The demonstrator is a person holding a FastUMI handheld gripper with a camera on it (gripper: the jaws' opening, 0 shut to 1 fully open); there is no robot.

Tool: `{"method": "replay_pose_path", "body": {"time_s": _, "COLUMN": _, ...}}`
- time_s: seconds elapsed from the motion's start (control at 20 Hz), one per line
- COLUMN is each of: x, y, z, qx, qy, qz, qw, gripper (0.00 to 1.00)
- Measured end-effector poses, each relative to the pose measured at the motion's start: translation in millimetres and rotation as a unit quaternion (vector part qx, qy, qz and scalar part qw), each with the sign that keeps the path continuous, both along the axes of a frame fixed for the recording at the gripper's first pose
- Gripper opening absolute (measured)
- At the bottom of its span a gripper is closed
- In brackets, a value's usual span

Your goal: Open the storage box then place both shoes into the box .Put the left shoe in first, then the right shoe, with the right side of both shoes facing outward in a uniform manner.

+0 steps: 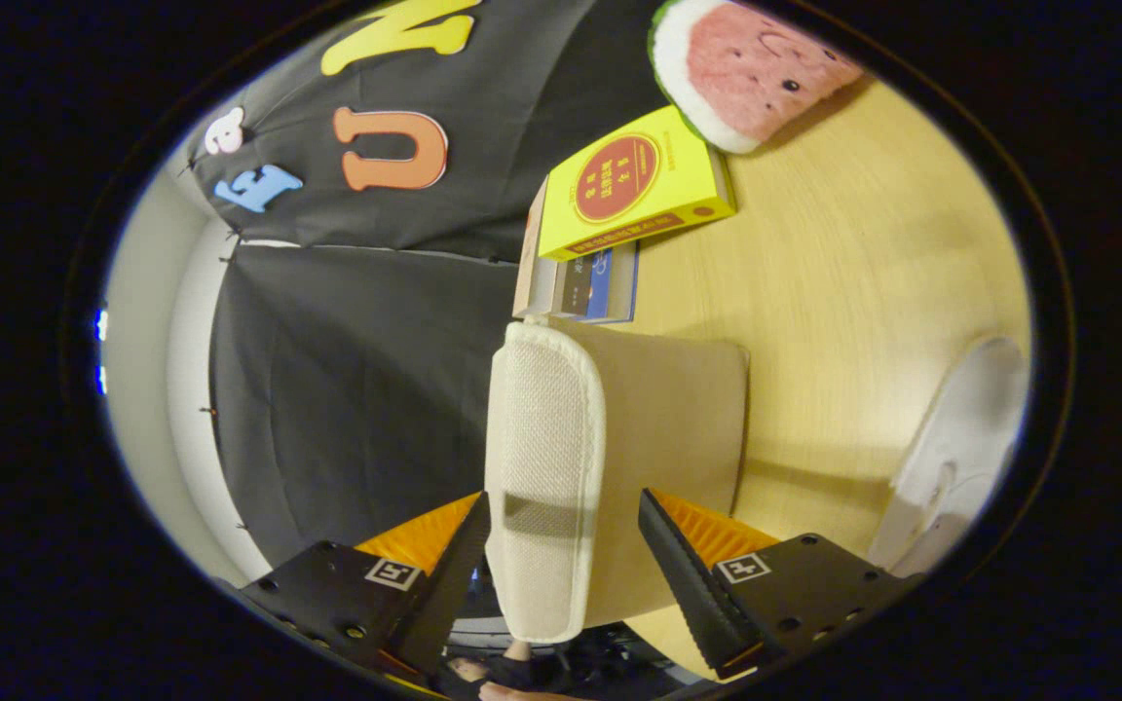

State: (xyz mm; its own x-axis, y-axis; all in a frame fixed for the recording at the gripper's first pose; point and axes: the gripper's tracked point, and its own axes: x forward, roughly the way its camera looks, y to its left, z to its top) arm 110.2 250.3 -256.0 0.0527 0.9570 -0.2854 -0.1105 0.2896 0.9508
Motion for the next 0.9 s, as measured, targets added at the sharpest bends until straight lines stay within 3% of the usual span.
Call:
{"method": "replay_pose_path", "body": {"time_s": 0.1, "x": -4.0, "y": 0.5, "z": 4.1, "qx": 0.002, "qy": 0.005, "qz": 0.003, "qw": 1.000, "gripper": 0.87}}
{"method": "replay_pose_path", "body": {"time_s": 0.4, "x": -7.1, "y": -4.1, "z": 7.0, "qx": -0.035, "qy": 0.027, "qz": -0.004, "qw": 0.999, "gripper": 0.26}}
{"method": "replay_pose_path", "body": {"time_s": 0.45, "x": -8.1, "y": -6.1, "z": 8.7, "qx": -0.042, "qy": 0.024, "qz": -0.002, "qw": 0.999, "gripper": 0.26}}
{"method": "replay_pose_path", "body": {"time_s": 0.55, "x": -8.6, "y": -4.1, "z": 15.0, "qx": -0.046, "qy": 0.020, "qz": -0.007, "qw": 0.999, "gripper": 0.15}}
{"method": "replay_pose_path", "body": {"time_s": 0.75, "x": -7.6, "y": 8.4, "z": 44.4, "qx": -0.042, "qy": -0.010, "qz": -0.009, "qw": 0.999, "gripper": 0.11}}
{"method": "replay_pose_path", "body": {"time_s": 0.8, "x": -7.1, "y": -2.0, "z": 49.9, "qx": -0.047, "qy": -0.019, "qz": -0.008, "qw": 0.999, "gripper": 0.01}}
{"method": "replay_pose_path", "body": {"time_s": 0.9, "x": -10.2, "y": 0.4, "z": 65.5, "qx": -0.053, "qy": -0.024, "qz": -0.012, "qw": 0.998, "gripper": 0.01}}
